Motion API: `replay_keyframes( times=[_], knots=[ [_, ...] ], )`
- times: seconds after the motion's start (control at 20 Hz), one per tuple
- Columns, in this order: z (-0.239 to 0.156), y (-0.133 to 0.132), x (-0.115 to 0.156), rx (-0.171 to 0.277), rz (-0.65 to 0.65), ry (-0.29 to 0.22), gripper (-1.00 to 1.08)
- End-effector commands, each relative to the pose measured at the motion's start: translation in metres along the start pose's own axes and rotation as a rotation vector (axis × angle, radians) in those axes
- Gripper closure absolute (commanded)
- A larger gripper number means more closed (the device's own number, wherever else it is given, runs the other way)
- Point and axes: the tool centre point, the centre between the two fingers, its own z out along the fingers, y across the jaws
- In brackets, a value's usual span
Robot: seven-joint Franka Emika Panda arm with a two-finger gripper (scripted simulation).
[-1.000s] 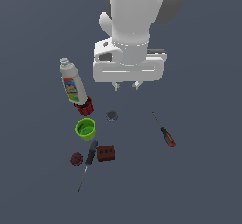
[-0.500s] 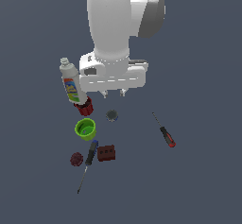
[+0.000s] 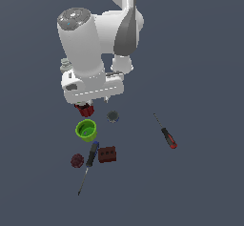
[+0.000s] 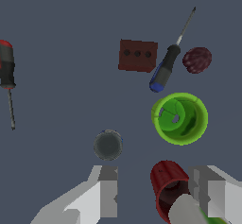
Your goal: Pick up a designated object from a clutter of objects.
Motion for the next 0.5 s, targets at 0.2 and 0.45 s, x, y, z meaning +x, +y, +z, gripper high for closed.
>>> replay_keyframes(
  times=[0.2,0.45],
  knots=[
    [0.034,0.039,-0.025,0.025,-0.068,-0.004,-0.20],
    [0.059,0.067,-0.047,0.044,-0.118,-0.003,-0.20]
  ],
)
